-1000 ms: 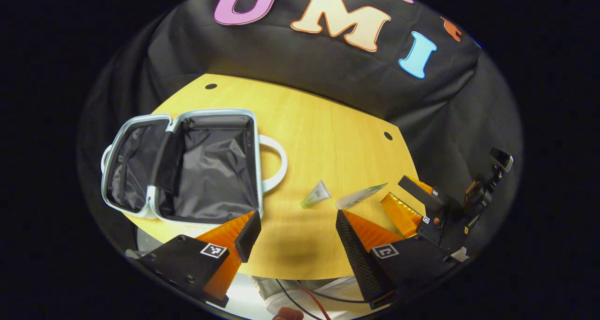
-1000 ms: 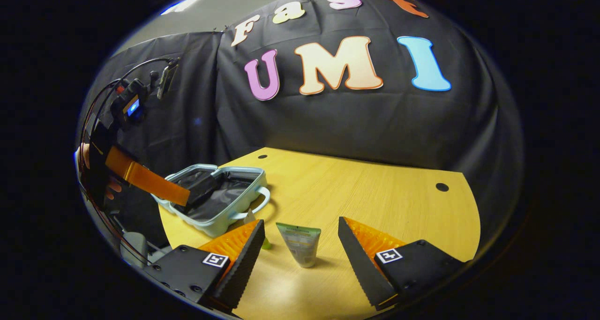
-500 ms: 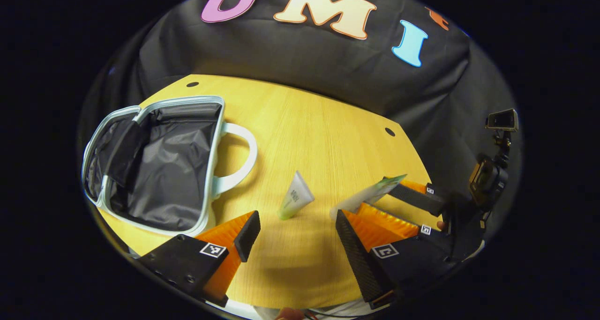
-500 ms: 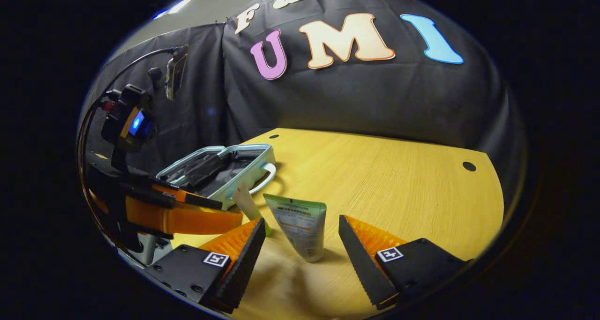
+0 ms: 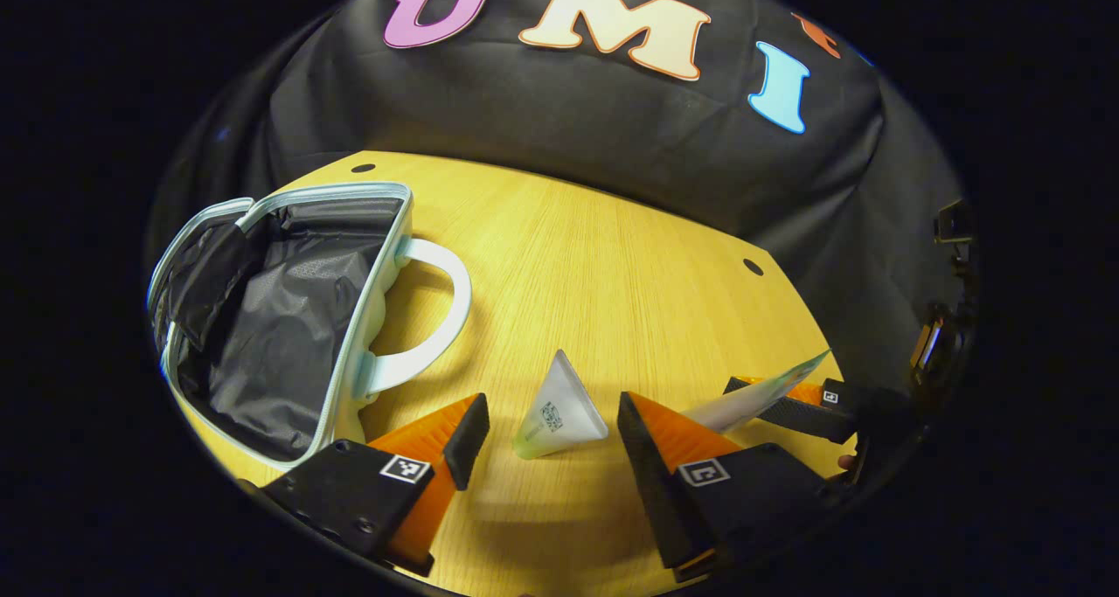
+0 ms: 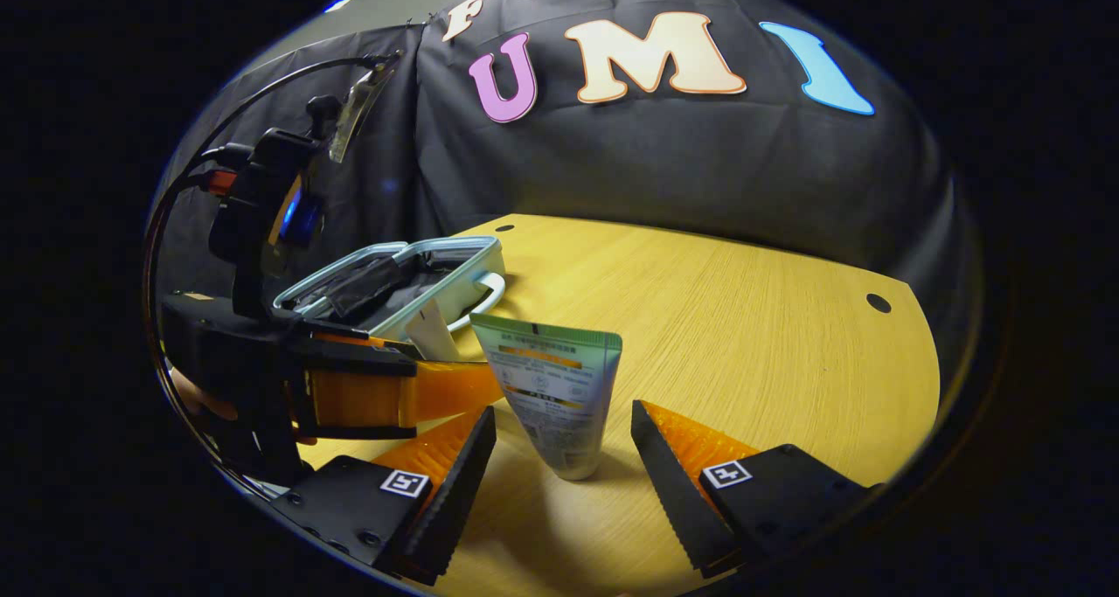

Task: First open the suitcase, pack the skin care products into it, and then close the suitcase.

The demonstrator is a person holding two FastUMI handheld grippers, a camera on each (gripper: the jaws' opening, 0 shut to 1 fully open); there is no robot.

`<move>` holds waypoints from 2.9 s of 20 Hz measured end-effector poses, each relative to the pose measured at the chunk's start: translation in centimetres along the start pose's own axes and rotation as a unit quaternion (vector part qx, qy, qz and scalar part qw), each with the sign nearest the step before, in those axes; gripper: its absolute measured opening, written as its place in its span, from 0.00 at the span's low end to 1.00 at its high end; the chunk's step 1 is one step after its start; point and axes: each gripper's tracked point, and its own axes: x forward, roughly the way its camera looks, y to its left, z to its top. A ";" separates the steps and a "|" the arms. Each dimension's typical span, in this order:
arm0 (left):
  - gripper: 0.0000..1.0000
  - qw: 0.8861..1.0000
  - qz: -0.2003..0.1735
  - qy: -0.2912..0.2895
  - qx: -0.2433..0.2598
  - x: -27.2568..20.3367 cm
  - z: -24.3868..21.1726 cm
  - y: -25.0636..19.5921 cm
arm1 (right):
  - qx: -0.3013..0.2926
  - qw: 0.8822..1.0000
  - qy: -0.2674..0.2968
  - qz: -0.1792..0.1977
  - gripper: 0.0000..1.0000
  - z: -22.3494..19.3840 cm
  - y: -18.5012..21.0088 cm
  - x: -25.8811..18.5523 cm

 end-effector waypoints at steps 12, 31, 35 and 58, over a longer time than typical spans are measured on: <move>0.15 0.999 -0.026 0.017 -0.022 -0.5 0.7 0.0 | 0.002 1.000 0.016 -0.013 0.55 -0.6 -0.3 1.5; 0.15 0.995 -0.005 0.094 -0.020 -9.0 8.8 17.3 | 0.049 0.989 0.067 -0.120 0.45 0.0 2.3 -0.8; 0.16 0.985 -0.014 0.172 0.005 -8.0 6.0 21.4 | 0.091 0.982 0.059 -0.156 0.45 2.0 5.5 -0.3; 0.97 0.983 -0.030 0.179 -0.023 -13.7 7.9 28.8 | 0.134 0.980 0.137 -0.045 0.44 5.0 24.8 11.2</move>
